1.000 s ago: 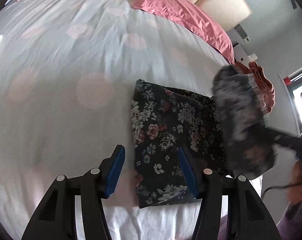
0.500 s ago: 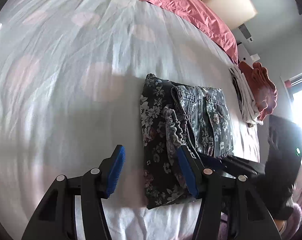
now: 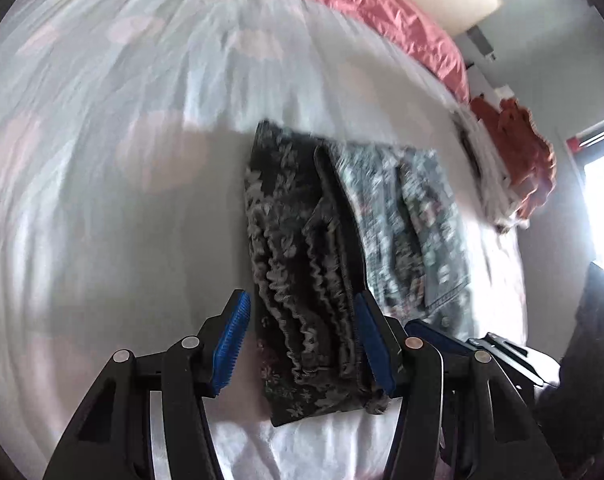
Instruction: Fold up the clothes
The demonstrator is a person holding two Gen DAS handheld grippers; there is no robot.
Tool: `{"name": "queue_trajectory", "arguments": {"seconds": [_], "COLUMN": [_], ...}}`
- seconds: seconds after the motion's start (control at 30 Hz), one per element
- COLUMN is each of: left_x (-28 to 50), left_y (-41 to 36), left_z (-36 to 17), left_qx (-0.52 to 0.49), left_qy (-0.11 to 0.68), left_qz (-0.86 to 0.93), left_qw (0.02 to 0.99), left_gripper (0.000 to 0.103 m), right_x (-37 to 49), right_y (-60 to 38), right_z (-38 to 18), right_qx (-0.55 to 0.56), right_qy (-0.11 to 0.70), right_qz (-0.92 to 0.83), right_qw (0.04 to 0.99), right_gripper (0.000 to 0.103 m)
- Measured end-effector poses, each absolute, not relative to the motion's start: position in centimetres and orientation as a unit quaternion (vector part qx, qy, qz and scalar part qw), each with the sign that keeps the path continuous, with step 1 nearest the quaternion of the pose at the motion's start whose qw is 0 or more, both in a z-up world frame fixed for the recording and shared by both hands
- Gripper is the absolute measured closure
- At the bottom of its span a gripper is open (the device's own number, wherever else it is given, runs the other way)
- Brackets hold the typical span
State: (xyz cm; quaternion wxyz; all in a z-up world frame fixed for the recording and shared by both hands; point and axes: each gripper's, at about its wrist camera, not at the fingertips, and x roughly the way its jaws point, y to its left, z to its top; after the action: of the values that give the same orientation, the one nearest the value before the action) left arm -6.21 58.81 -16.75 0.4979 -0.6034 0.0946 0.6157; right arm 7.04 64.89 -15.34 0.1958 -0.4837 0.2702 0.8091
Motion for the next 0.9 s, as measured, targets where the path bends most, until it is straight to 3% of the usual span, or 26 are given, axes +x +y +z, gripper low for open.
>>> {"name": "queue_trajectory", "arguments": {"seconds": [0.27,0.57,0.73,0.8,0.9], "left_x": [-7.2,-9.8,-10.2,-10.0,-9.4], "left_y": [58.9,56.9,56.3,56.4,56.7], "left_z": [-19.6,-17.7,-18.0,-18.0,-17.5], "left_qx": [-0.626,-0.619,-0.627,-0.628,-0.625], "left_qy": [0.107,0.064,0.059,0.060,0.062], "left_qz": [0.614,0.635,0.633,0.631,0.626], "left_qw": [0.468,0.458,0.450,0.453,0.462], "left_gripper": [0.047,0.047,0.047,0.047,0.047], "right_x": [5.1,3.0,2.9,3.6,4.7], "right_y": [64.8,64.9,65.9,65.9,66.1], "right_z": [-17.5,-18.5,-19.5,-19.4,-19.3], "right_qx": [-0.495,-0.491,-0.487,-0.488,-0.486], "right_qy": [0.259,0.265,0.288,0.285,0.289], "right_qz": [0.810,0.814,0.806,0.806,0.806], "right_qw": [0.177,0.162,0.174,0.177,0.177], "right_gripper": [0.076,0.076,0.086,0.097,0.100]}}
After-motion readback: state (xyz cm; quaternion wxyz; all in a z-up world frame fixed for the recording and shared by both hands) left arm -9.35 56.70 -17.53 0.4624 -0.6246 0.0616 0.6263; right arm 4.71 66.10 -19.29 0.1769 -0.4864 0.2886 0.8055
